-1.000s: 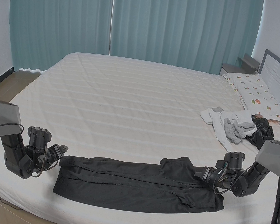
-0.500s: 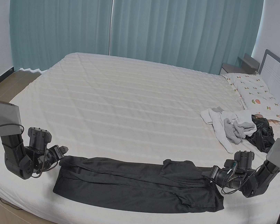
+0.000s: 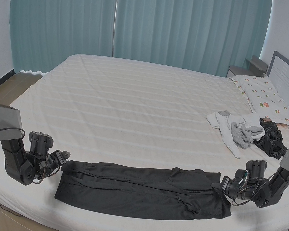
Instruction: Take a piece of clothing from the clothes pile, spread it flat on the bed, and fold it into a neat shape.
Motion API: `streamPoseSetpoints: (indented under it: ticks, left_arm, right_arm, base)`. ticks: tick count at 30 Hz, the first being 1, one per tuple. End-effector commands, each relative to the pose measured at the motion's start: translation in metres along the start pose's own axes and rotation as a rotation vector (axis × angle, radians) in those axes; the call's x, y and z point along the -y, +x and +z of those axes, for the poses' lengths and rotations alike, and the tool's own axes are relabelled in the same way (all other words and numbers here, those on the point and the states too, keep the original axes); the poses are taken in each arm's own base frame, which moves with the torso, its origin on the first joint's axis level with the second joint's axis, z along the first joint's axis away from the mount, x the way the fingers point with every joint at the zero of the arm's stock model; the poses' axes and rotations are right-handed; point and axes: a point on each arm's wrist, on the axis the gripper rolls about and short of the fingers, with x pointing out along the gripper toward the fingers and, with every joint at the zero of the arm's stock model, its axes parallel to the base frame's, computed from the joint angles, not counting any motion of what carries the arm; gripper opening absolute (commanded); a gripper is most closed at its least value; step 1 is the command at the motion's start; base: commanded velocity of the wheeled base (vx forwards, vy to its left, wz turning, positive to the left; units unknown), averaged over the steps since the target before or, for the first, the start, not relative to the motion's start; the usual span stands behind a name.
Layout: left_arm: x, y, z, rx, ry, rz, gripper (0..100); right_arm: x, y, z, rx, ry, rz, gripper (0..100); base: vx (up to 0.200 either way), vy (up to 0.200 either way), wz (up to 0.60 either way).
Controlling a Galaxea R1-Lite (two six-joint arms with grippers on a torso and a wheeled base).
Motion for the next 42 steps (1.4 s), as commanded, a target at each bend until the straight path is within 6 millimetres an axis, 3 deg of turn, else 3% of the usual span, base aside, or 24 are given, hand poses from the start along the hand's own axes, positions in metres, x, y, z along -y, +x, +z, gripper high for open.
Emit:
streamPoseSetpoints:
  ticks: [1,14,15,20,26,33,42]
  left_arm:
    - [0.000,0.000,0.000,-0.001,0.002,0.001,100]
    - [0.000,0.000,-0.001,-0.002,0.002,0.002,100]
    - [-0.001,-0.001,-0.001,-0.003,0.002,0.003,100]
    - [-0.002,-0.004,-0.002,-0.004,0.005,-0.001,100]
    - [0.001,-0.025,-0.004,-0.043,0.009,-0.048,100]
    - [0.010,-0.024,-0.015,-0.075,-0.001,-0.069,100]
    - [0.014,-0.006,-0.031,-0.105,0.020,-0.057,100]
  right_arm:
    - [0.002,-0.005,0.000,0.005,0.008,-0.008,0]
    - [0.013,-0.008,-0.007,-0.063,0.018,-0.056,0]
    - [0.013,-0.007,-0.007,-0.056,0.011,-0.053,100]
    - [0.008,-0.004,-0.002,-0.039,0.007,-0.038,100]
    - [-0.014,-0.027,0.013,0.040,0.132,-0.011,100]
    - [-0.034,-0.038,-0.003,0.074,0.324,-0.066,100]
    - [-0.040,-0.038,-0.019,0.053,0.373,-0.105,100]
  base:
    - [0.000,0.000,0.00]
    - [0.000,0.000,0.00]
    - [0.000,0.000,0.00]
    - [0.000,0.000,0.00]
    - [0.000,0.000,0.00]
    - [0.000,0.000,0.00]
    - [0.000,0.000,0.00]
